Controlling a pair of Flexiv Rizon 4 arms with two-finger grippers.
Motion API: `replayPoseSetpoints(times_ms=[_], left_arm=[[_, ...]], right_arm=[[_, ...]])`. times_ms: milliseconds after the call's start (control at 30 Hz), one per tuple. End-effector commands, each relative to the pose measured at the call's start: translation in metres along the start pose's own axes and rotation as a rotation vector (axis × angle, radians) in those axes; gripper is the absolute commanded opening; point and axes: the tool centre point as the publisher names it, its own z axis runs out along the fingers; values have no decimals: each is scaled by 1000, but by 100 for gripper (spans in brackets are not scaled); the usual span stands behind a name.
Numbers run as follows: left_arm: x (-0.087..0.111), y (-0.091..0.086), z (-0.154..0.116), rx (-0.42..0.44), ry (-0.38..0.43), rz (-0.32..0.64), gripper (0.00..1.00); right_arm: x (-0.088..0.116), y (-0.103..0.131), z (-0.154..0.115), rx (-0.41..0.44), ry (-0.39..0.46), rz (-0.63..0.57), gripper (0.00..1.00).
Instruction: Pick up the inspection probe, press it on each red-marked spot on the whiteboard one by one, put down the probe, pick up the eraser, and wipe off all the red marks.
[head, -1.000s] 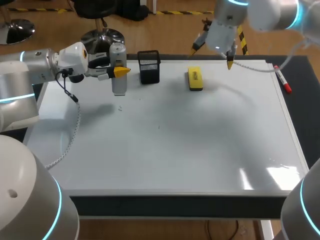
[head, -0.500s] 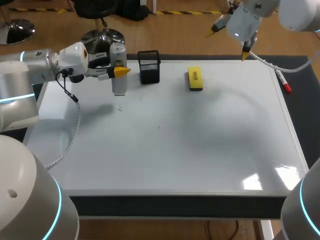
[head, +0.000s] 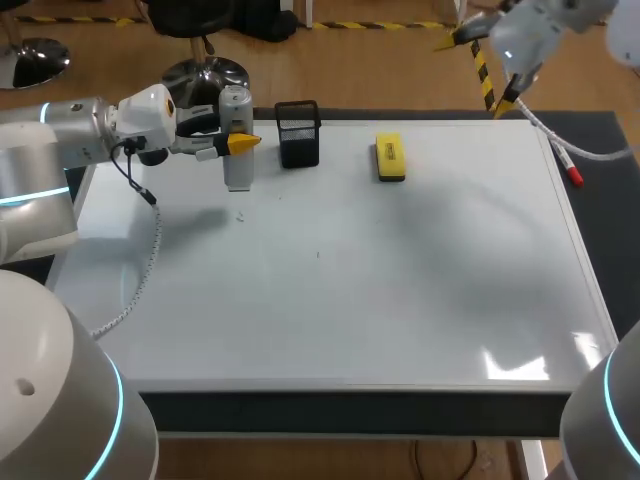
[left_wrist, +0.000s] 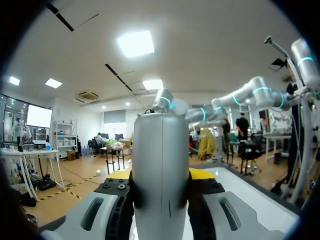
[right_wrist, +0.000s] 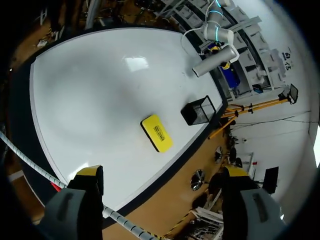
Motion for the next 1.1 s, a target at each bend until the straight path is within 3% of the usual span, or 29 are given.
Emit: replayPoseSetpoints(times_ms=[33, 567, 1100], left_arm=[[0, -1, 0, 0, -1, 1, 0], [0, -1, 0, 0, -1, 1, 0], [0, -1, 0, 0, -1, 1, 0]], right_arm=[[5, -1, -7, -39, -36, 13, 100], [13, -2, -20, -116, -85, 72, 100], [16, 1, -20, -153, -114, 24, 100]])
